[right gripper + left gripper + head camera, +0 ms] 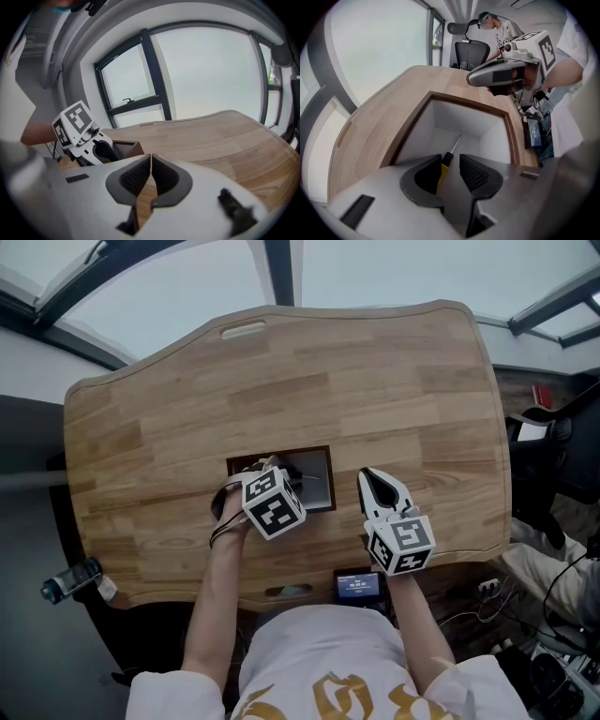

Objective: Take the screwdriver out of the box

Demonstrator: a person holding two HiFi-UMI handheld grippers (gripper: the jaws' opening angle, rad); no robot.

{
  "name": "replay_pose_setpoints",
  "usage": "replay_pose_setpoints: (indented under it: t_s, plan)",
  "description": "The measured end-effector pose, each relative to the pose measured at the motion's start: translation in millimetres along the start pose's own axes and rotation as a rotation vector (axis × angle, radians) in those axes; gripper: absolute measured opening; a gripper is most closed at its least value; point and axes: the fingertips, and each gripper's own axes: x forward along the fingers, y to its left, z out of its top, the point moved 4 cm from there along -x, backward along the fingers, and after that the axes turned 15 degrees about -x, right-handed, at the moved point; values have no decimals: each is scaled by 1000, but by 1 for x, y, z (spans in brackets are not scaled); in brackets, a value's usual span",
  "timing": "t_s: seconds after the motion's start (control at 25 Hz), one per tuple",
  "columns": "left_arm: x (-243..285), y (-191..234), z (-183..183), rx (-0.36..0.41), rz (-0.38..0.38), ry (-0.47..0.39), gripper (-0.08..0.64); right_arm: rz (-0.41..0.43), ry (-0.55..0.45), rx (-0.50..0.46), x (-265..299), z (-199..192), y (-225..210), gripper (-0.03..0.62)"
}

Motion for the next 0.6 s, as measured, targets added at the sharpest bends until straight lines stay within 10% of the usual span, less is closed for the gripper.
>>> replay_pose_setpoints:
  t_s: [0.6]
  plan:
    - [3, -6, 0, 43, -8, 43, 167, 17, 5, 9, 1, -3, 7, 32]
